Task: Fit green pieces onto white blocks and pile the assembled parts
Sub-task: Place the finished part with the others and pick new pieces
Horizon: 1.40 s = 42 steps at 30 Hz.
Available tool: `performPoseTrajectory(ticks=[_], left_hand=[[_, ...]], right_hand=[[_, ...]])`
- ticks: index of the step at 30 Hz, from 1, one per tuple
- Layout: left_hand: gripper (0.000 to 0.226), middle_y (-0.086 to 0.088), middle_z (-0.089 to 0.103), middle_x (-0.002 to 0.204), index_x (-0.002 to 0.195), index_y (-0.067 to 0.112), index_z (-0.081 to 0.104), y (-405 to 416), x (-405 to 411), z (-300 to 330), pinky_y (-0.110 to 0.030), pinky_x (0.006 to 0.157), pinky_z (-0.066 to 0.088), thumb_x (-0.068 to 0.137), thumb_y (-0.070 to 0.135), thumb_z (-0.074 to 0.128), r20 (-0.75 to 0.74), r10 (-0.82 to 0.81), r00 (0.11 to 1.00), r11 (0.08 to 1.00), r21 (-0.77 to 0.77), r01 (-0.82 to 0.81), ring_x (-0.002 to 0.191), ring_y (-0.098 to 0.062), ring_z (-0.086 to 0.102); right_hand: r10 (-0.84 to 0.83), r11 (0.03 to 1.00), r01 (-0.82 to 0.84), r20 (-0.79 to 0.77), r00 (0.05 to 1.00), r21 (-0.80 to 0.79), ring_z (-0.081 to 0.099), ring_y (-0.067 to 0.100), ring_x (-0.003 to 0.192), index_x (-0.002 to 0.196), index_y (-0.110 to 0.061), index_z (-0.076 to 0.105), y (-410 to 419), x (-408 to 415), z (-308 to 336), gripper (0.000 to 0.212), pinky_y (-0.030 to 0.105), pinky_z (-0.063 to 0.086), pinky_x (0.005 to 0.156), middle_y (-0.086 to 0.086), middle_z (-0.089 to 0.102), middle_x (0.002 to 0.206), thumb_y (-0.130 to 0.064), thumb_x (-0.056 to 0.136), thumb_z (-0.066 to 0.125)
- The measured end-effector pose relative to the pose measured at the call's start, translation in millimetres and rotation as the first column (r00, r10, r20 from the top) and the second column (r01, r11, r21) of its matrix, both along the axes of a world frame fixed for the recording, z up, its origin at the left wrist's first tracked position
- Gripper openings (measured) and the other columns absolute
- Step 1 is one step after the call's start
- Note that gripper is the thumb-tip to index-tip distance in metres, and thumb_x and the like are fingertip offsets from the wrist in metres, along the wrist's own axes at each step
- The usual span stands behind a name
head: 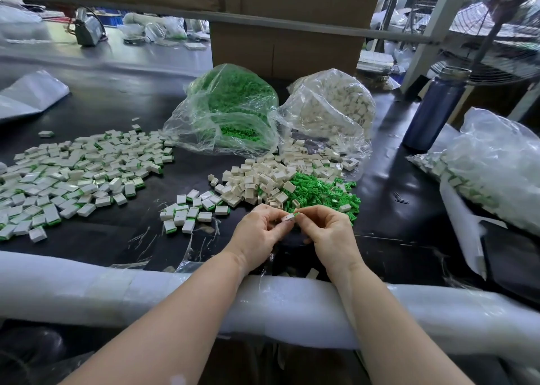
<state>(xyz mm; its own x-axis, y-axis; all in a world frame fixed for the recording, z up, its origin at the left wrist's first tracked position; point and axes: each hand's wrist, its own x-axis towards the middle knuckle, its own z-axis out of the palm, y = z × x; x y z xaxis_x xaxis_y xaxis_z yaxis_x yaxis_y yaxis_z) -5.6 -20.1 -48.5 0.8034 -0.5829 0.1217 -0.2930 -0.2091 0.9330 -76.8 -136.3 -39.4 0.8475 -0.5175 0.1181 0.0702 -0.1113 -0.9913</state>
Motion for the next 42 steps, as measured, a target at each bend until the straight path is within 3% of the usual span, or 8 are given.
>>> performPoseTrajectory(ticks=[4,8,15,23,26,30,38,42], left_hand=[[0.005,-0.005,0.066,0.083,0.090,0.015,0.066,-0.1,-0.9,1.4,-0.028,0.077,0.052,0.088,0.014,0.061,-0.059,-0.009,0.998,0.999,-0.048,0.006,0.076,-0.015,0.060],[0.003,-0.003,0.062,0.072,0.086,0.014,0.064,-0.4,-0.3,0.8,-0.025,0.071,0.050,0.088,0.014,0.062,-0.091,0.005,0.996,0.998,-0.059,-0.010,0.066,-0.012,0.056],[0.012,-0.002,0.068,0.085,0.097,0.009,0.068,-0.2,-0.2,0.9,-0.022,0.082,0.050,0.089,0.013,0.060,-0.079,0.013,0.997,1.000,-0.014,-0.014,0.080,-0.011,0.062],[0.012,0.002,0.066,0.078,0.097,0.008,0.069,0.4,0.7,0.1,-0.018,0.075,0.051,0.088,0.012,0.061,-0.064,0.014,0.998,0.999,0.035,-0.012,0.068,-0.006,0.058],[0.014,-0.005,0.068,0.082,0.099,0.005,0.068,-1.3,-1.2,1.7,-0.021,0.075,0.052,0.090,0.011,0.059,-0.077,0.015,0.997,1.000,-0.007,-0.015,0.071,-0.012,0.060],[0.011,-0.002,0.063,0.076,0.095,0.019,0.068,-1.9,-3.4,4.3,-0.025,0.072,0.051,0.088,0.013,0.062,-0.078,-0.022,0.997,0.999,-0.036,0.019,0.065,-0.011,0.056],[0.012,-0.004,0.061,0.074,0.087,0.018,0.067,-0.9,-2.9,6.2,-0.030,0.076,0.051,0.086,0.008,0.060,-0.093,-0.004,0.996,1.000,-0.023,0.001,0.065,-0.013,0.056],[0.014,-0.003,0.063,0.073,0.085,0.022,0.066,-1.3,-1.6,4.3,-0.038,0.080,0.051,0.085,0.009,0.059,-0.071,0.000,0.997,1.000,0.000,0.000,0.070,-0.017,0.057]], right_hand=[[0.007,1.000,-0.007,-0.006,1.000,0.002,0.054,-0.003,0.046,0.076,-0.010,0.068,-0.5,-1.3,-0.8,0.016,0.010,0.043,0.047,-0.010,0.063,0.051,0.003,0.084,0.063],[-0.042,0.999,0.042,-0.023,0.999,-0.011,0.052,-0.002,0.045,0.073,-0.010,0.067,-1.5,0.6,-2.3,0.015,0.013,0.044,0.048,-0.003,0.062,0.057,0.001,0.083,0.064],[-0.043,0.997,0.038,-0.088,0.995,-0.062,0.045,0.001,0.041,0.067,-0.013,0.062,-2.4,1.0,-3.4,0.020,0.015,0.042,0.045,-0.001,0.055,0.054,-0.003,0.084,0.065],[-0.004,0.995,-0.009,-0.130,0.991,-0.098,0.050,-0.002,0.044,0.067,-0.013,0.063,-1.6,2.0,-4.7,0.020,0.013,0.043,0.047,-0.004,0.058,0.055,-0.005,0.084,0.066],[-0.009,0.999,0.006,-0.081,0.997,-0.039,0.052,-0.001,0.047,0.071,-0.011,0.064,-2.1,2.1,-3.8,0.015,0.013,0.045,0.047,0.000,0.061,0.059,-0.004,0.084,0.066],[-0.015,0.998,0.016,-0.012,1.000,0.055,0.053,0.001,0.045,0.071,-0.008,0.065,-3.6,0.7,-3.0,0.012,0.014,0.045,0.045,-0.004,0.062,0.052,-0.001,0.080,0.069],[0.070,0.996,-0.070,-0.003,0.998,0.046,0.055,0.005,0.048,0.063,-0.017,0.069,-4.5,0.7,-4.4,0.020,0.016,0.046,0.049,-0.003,0.065,0.056,-0.004,0.078,0.072],[0.058,0.997,-0.058,-0.001,0.998,0.044,0.055,0.002,0.051,0.075,-0.015,0.065,-3.9,1.4,-4.7,0.012,0.014,0.043,0.048,-0.008,0.064,0.059,-0.007,0.084,0.066]])
